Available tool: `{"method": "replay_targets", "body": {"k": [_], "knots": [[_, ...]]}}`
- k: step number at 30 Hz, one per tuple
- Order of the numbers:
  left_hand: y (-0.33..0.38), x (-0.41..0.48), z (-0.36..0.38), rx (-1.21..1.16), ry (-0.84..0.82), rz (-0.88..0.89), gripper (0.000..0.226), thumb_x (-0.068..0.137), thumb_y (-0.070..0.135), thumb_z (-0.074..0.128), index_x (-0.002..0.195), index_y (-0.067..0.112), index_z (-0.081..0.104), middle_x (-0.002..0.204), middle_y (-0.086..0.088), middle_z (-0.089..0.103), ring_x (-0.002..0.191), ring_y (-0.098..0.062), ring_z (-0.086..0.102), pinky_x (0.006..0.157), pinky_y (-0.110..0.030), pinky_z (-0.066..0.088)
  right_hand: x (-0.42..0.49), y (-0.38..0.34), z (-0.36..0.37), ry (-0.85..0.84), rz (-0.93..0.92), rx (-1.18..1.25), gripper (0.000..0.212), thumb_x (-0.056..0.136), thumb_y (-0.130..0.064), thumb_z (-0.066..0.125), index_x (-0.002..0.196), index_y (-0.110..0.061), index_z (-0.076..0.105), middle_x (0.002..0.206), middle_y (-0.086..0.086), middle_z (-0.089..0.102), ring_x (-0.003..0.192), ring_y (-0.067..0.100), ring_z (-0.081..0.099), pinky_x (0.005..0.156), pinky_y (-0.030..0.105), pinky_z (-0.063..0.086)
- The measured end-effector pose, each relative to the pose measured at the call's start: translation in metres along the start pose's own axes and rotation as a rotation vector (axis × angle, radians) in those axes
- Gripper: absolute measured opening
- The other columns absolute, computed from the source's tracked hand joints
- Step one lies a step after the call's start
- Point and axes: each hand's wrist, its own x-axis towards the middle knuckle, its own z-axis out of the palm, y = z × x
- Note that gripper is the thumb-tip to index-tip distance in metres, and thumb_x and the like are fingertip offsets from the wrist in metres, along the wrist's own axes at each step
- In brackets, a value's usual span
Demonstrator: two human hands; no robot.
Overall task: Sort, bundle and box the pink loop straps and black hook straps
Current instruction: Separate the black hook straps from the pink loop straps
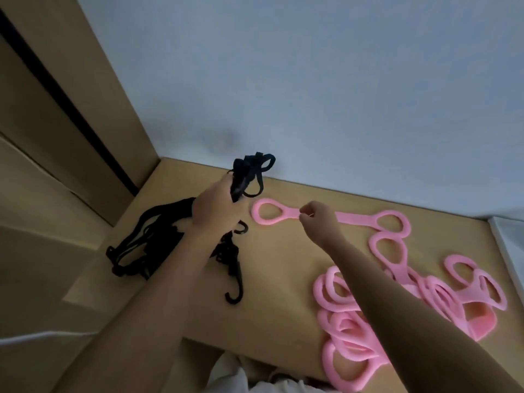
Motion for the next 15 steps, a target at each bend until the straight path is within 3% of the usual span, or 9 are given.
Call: {"method": "replay_targets", "body": {"k": [4, 7, 10, 15], "knots": [[-0.045, -0.011, 0.008, 0.497, -0.305, -0.084, 0.048, 0.090, 0.033, 0.051, 0.131, 0.012, 0.040, 0.131, -0.013, 0.046, 0.121, -0.030, 0.041, 0.090, -0.041, 0.042, 0.005, -0.006, 0.029, -0.073, -0.070, -0.127, 0.026, 0.089, -0.006, 0.052, 0.114, -0.005, 0.061, 0.119, 0.011, 0.059, 0.110, 0.025, 0.054, 0.092, 0.031, 0.042], [-0.064, -0.023, 0.020, 0.557, -0.488, -0.188, 0.075, 0.092, 0.040, 0.049, 0.149, 0.011, 0.011, 0.151, -0.018, 0.021, 0.138, -0.034, 0.020, 0.108, -0.047, 0.026, 0.009, -0.007, 0.044, -0.094, -0.105, -0.231, 0.033, 0.088, -0.004, 0.052, 0.121, -0.005, 0.056, 0.126, 0.011, 0.053, 0.115, 0.025, 0.048, 0.097, 0.033, 0.041], [-0.066, -0.028, 0.024, 0.495, -0.407, -0.156, 0.080, 0.091, 0.038, 0.049, 0.150, 0.009, 0.004, 0.155, -0.016, 0.012, 0.143, -0.033, 0.009, 0.113, -0.048, 0.018, 0.017, -0.003, 0.051, -0.094, -0.098, -0.382, 0.045, 0.089, -0.007, 0.052, 0.133, -0.009, 0.044, 0.136, 0.009, 0.046, 0.124, 0.025, 0.041, 0.104, 0.038, 0.036], [-0.047, -0.028, 0.028, 0.431, -0.289, 0.029, 0.070, 0.091, 0.032, 0.049, 0.148, 0.011, 0.015, 0.153, -0.010, 0.020, 0.143, -0.028, 0.010, 0.115, -0.044, 0.014, 0.026, 0.005, 0.045, -0.164, 0.001, -0.635, 0.047, 0.095, -0.033, 0.049, 0.135, -0.010, 0.038, 0.138, 0.010, 0.039, 0.128, 0.031, 0.035, 0.102, 0.046, 0.033]]}}
